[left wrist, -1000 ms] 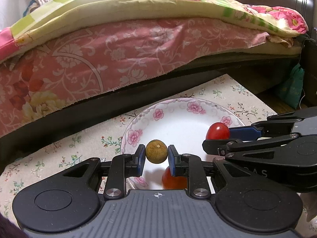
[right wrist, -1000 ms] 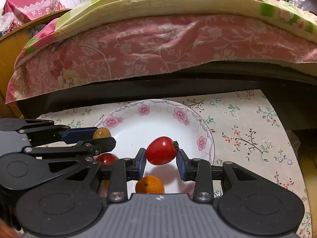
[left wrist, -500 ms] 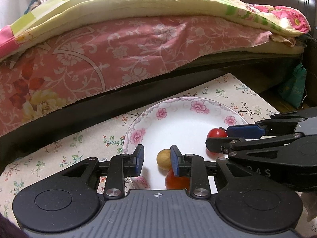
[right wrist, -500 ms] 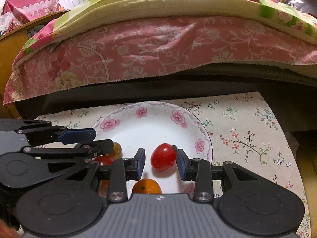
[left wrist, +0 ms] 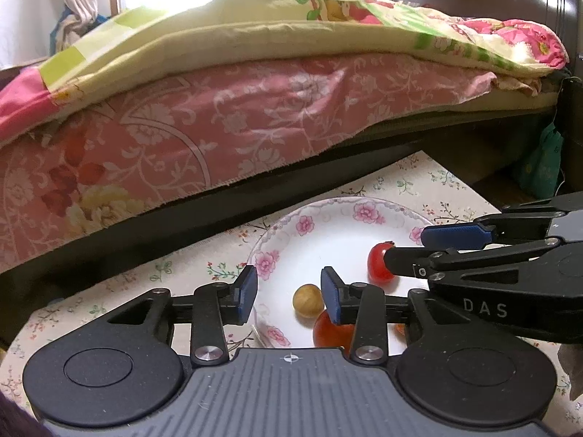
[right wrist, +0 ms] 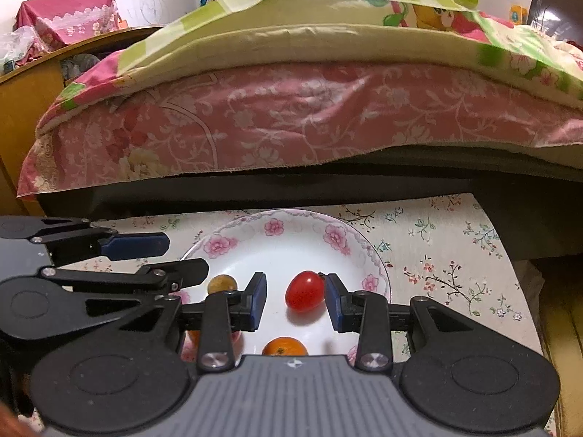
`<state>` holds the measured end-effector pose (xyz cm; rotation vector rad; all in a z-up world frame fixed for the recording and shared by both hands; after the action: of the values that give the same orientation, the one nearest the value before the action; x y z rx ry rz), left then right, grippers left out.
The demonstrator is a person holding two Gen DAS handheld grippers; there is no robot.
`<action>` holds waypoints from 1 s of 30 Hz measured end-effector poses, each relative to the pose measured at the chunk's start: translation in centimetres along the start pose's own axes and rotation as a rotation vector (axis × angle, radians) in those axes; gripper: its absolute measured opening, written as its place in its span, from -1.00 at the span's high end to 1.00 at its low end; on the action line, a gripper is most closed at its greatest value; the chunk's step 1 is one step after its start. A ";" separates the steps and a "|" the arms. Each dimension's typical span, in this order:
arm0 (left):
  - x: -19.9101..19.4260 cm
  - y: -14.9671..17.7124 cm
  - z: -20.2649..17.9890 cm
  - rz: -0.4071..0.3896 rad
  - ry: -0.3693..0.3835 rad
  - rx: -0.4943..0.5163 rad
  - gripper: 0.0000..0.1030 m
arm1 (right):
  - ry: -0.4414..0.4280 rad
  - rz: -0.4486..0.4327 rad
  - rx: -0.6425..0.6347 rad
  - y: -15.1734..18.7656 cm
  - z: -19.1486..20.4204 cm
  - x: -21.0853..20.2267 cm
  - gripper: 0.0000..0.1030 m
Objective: Organize fruits
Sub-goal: 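Carry both fruits over the white bowl and open both grippers to release, then move both grippers back to the fruits, left grasping another brown fruit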
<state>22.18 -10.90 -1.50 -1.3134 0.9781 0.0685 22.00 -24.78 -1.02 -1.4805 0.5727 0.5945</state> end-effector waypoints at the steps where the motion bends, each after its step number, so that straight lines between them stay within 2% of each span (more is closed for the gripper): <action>1: -0.3 0.0 0.0 -0.003 -0.001 0.002 0.07 | -0.002 -0.003 -0.001 0.0 0.1 -0.3 0.31; 20: -6.0 2.0 0.1 -0.004 -0.016 0.006 0.00 | -0.065 0.005 -0.052 1.8 3.4 -5.0 0.31; 30: -9.9 6.1 2.3 0.052 -0.053 -0.019 -0.06 | -0.172 0.077 -0.126 5.2 7.6 -7.9 0.31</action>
<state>14.01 -2.46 -0.08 -1.2975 0.9684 0.1515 12.61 -17.27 0.62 -1.5127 0.4665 0.8219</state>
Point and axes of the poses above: each gripper's, at about its wrist camera, not at the fingertips, and x roughly the way its jaws point, z to its left, y to its underside, the point moved 4 cm from there along x, roughly the way its jaws point, and after that the axes turned 12 degrees about y, right-handed, at the moved point
